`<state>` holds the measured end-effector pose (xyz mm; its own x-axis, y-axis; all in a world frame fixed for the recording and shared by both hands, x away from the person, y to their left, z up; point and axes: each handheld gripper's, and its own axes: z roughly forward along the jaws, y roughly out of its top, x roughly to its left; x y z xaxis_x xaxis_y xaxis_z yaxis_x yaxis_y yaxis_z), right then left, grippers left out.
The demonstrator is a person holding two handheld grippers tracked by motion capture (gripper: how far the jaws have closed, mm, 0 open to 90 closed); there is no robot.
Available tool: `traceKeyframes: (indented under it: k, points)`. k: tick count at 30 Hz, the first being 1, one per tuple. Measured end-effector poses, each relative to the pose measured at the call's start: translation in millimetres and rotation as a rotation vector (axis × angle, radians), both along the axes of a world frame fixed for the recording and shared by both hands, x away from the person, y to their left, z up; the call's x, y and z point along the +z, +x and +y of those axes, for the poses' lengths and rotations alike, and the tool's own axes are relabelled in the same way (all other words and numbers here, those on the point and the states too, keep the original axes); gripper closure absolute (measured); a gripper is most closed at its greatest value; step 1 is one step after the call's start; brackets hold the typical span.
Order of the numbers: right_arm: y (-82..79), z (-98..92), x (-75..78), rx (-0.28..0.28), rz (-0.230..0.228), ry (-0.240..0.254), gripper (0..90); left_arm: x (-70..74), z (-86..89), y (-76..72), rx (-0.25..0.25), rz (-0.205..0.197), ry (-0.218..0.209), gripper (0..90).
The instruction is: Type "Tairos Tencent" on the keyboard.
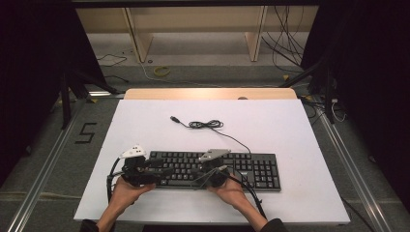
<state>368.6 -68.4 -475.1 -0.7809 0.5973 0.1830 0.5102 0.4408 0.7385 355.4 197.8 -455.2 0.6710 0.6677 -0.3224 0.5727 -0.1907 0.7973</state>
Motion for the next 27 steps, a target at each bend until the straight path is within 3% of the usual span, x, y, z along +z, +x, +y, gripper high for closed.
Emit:
traceKeyframes:
  k: [27]
  points:
    - [-0.7, 6.2, -5.4, 0.005, 0.009, -0.018, 90.0, -3.6, 2.1, -10.6, -0.002, -0.018, -0.002, 32.1]
